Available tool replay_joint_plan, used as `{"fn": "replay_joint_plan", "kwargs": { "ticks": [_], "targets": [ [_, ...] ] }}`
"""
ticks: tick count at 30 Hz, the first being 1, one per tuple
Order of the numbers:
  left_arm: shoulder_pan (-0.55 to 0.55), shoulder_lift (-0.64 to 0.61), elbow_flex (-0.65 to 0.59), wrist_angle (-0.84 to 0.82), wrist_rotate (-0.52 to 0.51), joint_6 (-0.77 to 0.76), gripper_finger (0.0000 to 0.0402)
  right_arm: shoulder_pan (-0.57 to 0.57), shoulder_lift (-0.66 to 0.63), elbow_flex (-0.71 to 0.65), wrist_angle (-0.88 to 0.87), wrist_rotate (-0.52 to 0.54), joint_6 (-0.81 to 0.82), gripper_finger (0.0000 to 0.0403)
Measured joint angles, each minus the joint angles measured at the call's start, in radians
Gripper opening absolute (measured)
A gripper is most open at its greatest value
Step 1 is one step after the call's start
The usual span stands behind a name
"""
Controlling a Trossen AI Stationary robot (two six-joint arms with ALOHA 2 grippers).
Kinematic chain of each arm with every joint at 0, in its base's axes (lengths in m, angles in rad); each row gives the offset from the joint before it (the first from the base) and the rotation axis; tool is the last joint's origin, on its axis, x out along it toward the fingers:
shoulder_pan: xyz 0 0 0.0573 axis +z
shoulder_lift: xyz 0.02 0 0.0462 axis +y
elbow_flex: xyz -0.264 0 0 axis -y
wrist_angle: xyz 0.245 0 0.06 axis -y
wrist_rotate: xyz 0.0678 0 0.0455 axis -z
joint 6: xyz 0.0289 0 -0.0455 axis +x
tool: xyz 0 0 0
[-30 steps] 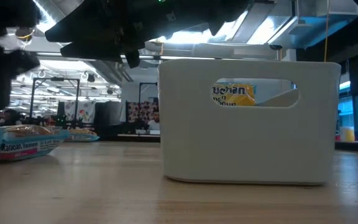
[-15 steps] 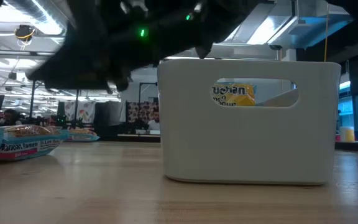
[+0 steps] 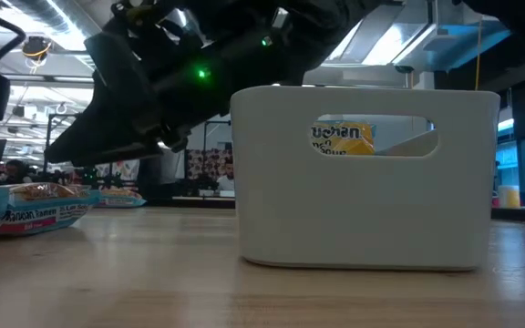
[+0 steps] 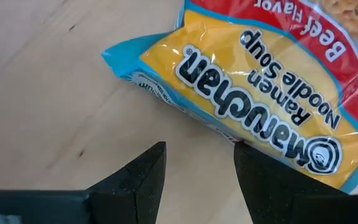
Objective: Sort Maruchan noodles
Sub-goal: Put the blue noodle pack into the gray bin
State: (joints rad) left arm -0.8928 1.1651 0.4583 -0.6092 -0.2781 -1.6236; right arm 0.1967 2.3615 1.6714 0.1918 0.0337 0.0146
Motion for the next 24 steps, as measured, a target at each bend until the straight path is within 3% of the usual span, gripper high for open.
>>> {"fn": "replay_joint_plan", "kwargs": {
  "ticks": [17,24],
  "targets": [
    [0.036,0.007,0.02,-0.011,0.071,0.008,0.0219,-0.002,0.0,0.0,0.038,-0.002,-0.023,0.0179],
    [-0.041,-0.074,0.021,-0.005,-0.068,-0.098,0.0223,-0.001,0.0,0.0,0.04,-0.008,-0.02,0.0179]
  ]
}}
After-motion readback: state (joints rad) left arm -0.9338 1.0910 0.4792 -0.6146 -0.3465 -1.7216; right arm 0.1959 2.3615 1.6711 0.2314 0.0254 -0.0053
